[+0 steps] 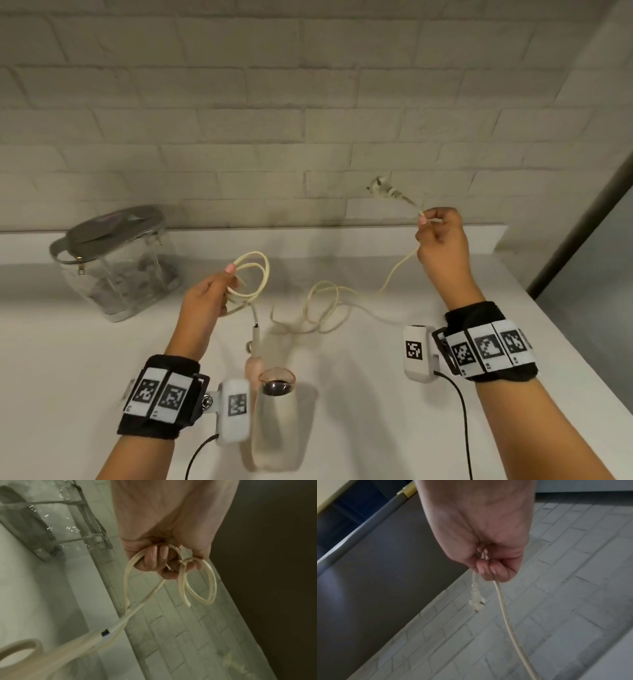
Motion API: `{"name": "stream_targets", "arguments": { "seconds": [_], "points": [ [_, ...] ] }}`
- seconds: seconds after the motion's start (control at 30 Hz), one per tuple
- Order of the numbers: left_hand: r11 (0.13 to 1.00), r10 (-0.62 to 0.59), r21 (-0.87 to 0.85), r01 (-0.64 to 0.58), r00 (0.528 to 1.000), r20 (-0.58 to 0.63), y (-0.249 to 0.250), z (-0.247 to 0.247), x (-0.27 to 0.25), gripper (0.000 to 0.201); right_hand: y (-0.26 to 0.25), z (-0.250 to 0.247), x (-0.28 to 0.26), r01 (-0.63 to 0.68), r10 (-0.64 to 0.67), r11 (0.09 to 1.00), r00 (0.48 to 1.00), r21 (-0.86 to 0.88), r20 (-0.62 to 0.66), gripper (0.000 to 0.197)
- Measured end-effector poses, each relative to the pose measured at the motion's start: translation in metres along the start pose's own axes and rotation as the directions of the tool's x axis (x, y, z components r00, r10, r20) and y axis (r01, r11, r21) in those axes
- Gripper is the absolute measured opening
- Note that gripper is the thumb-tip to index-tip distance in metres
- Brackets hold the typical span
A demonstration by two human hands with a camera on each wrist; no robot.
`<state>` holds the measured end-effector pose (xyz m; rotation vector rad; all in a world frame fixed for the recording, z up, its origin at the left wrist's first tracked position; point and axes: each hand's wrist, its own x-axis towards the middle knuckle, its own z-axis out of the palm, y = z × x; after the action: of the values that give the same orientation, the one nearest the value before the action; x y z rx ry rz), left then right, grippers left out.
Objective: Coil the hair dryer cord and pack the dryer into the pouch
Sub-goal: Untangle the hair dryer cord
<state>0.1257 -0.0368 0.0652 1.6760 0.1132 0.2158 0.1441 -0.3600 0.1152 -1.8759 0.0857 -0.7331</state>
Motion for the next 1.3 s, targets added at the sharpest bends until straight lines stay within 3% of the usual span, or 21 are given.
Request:
{"name": "stream_targets", "arguments": {
  "seconds": [0.13,0.27,0.37,0.4,0.47,0.57,0.63,0.67,0.73,0.77,0.83,0.9,1.0,1.07,1.1,1.17,1.2,1.3],
  "points": [
    [1.0,0.012,0.013,-0.013,0.996,0.092,0.008,-0.005,-0.003,0.034,0.024,0.007,-0.006,-0.045,0.056,0.992,0.994,-0.118,0.09,0.002],
    [0.989,0.112,0.077,-0.129,0.975,0.193,0.012,-0.006,-0.01,0.036,0.049,0.015,-0.018,-0.146,0.156,0.984,0.982,-0.101,0.107,0.001],
    [0.946,0.144,0.25,-0.207,0.958,0.247,-0.001,-0.01,-0.009,0.046,0.061,0.015,-0.027,-0.228,0.234,0.971,0.965,-0.068,0.119,0.004],
    [0.894,0.145,0.378,-0.239,0.954,0.261,-0.008,-0.012,-0.007,0.046,0.063,0.014,-0.031,-0.251,0.257,0.966,0.957,-0.055,0.134,0.006],
    [0.703,0.13,0.652,-0.284,0.953,0.275,-0.024,-0.015,-0.004,0.039,0.068,0.014,-0.038,-0.284,0.286,0.958,0.944,-0.036,0.166,0.009],
    [0.462,-0.034,0.864,-0.198,0.97,0.241,-0.043,-0.028,0.0,0.025,0.071,0.012,-0.048,-0.332,0.329,0.943,0.927,-0.014,0.178,0.007],
    [0.342,-0.136,0.926,-0.162,0.966,0.219,-0.052,-0.033,0.002,0.044,0.072,0.012,-0.053,-0.346,0.343,0.938,0.92,-0.018,0.189,0.007],
    [0.325,-0.118,0.933,-0.156,0.972,0.203,-0.053,-0.032,0.005,0.053,0.072,0.012,-0.054,-0.335,0.336,0.941,0.921,-0.038,0.197,0.013],
    [0.347,-0.02,0.92,-0.18,0.98,0.2,-0.052,-0.016,0.014,0.059,0.07,0.011,-0.057,-0.305,0.312,0.95,0.928,-0.068,0.205,0.023],
    [0.405,-0.005,0.891,-0.203,0.974,0.224,-0.05,-0.002,0.02,0.057,0.068,0.01,-0.058,-0.29,0.299,0.954,0.931,-0.071,0.21,0.024],
    [0.564,-0.05,0.795,-0.222,0.952,0.302,-0.05,0.031,0.034,0.05,0.061,0.01,-0.059,-0.262,0.267,0.964,0.933,-0.053,0.243,0.024],
    [0.644,-0.101,0.736,-0.208,0.931,0.351,-0.062,0.062,0.051,0.049,0.052,0.007,-0.06,-0.24,0.236,0.971,0.932,-0.021,0.277,0.026],
    [0.681,-0.118,0.712,-0.172,0.934,0.338,-0.086,0.091,0.074,0.068,0.041,-0.003,-0.058,-0.208,0.197,0.978,0.937,0.008,0.288,0.027],
    [0.684,-0.194,0.712,-0.161,0.9,0.39,-0.101,0.1,0.087,0.082,0.038,-0.014,-0.054,-0.212,0.192,0.976,0.939,0.043,0.286,0.028],
    [0.669,-0.247,0.725,-0.163,0.871,0.424,-0.108,0.101,0.092,0.079,0.039,-0.019,-0.05,-0.216,0.191,0.975,0.942,0.062,0.276,0.028],
    [0.63,-0.325,0.758,-0.169,0.829,0.455,-0.115,0.103,0.098,0.046,0.044,-0.031,-0.042,-0.22,0.2,0.973,0.952,0.066,0.231,0.027],
    [0.645,-0.323,0.748,-0.156,0.831,0.452,-0.115,0.103,0.099,0.029,0.051,-0.037,-0.038,-0.239,0.227,0.97,0.955,0.043,0.193,0.025],
    [0.844,-0.282,0.536,0.021,0.868,0.41,-0.094,0.108,0.096,0.03,0.087,-0.052,-0.023,-0.383,0.383,0.924,0.922,-0.015,0.049,0.021]
  ]
}}
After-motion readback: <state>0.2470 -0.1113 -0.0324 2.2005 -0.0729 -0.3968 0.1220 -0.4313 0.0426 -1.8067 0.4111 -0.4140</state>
